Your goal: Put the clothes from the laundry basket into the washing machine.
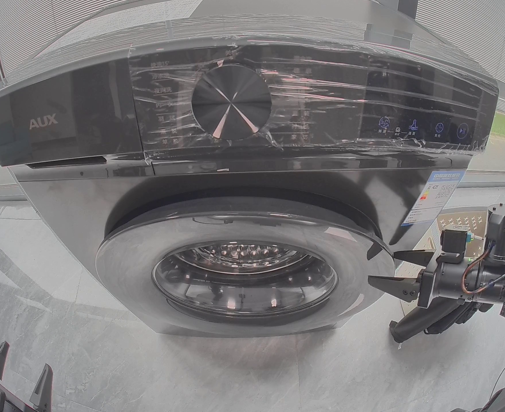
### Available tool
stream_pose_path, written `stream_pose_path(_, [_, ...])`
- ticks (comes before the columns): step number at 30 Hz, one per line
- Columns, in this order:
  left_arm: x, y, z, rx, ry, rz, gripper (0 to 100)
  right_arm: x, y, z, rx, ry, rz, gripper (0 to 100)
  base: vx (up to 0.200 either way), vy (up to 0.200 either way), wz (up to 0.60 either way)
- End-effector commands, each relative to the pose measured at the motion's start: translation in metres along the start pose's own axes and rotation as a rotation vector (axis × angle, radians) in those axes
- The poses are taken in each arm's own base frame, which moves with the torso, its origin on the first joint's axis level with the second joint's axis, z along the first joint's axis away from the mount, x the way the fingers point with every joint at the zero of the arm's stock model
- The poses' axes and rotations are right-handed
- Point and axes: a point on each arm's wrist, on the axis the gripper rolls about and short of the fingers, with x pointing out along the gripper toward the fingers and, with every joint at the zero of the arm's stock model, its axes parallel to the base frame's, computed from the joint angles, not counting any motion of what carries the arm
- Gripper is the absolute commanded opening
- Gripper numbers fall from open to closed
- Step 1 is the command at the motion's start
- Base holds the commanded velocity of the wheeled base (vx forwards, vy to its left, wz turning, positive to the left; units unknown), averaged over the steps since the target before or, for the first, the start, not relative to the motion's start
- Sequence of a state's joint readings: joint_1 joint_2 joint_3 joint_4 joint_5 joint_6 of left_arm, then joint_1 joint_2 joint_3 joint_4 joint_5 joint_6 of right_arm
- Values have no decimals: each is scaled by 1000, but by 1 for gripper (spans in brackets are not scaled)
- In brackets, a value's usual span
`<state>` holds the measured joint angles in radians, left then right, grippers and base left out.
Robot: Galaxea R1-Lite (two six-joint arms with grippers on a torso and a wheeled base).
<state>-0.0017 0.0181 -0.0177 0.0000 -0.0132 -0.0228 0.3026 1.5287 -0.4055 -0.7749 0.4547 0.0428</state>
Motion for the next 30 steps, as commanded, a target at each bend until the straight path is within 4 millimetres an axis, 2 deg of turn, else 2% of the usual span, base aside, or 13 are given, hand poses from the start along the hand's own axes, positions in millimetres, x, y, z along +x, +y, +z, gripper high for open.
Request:
stream_pose_path(1, [0, 0, -5, 0, 1, 1, 100, 16, 7, -7, -2, 36, 41, 100, 0, 0, 0])
stream_pose_path(5, [0, 0, -5, 0, 1, 1, 100, 20, 11, -10, -4, 51, 51, 100, 0, 0, 0])
stream_pose_path(9, [0, 0, -5, 0, 1, 1, 100, 15, 14, -16, -5, 68, 56, 100, 0, 0, 0])
stream_pose_path(12, [0, 0, -5, 0, 1, 3, 100, 8, 17, -20, -11, 69, 45, 100, 0, 0, 0])
stream_pose_path(15, [0, 0, -5, 0, 1, 3, 100, -11, 27, -24, -31, 55, 34, 100, 0, 0, 0])
stream_pose_path(18, [0, 0, -5, 0, 1, 1, 100, -15, 27, -22, -35, 33, 14, 100, 0, 0, 0])
stream_pose_path(22, [0, 0, -5, 0, 1, 1, 100, -14, 25, -19, -37, 25, 6, 100, -50, 0, 0])
stream_pose_path(26, [0, 0, -5, 3, 1, 3, 100, -1, 22, -12, -38, 19, 0, 100, -200, 0, 0])
stream_pose_path(28, [0, 0, -5, 0, 1, 1, 100, 11, 18, -10, -33, 33, -1, 100, -200, 0, 0])
stream_pose_path(30, [0, 0, -5, 0, 1, 1, 100, 16, 18, -10, -38, 25, 5, 100, 0, 0, 0])
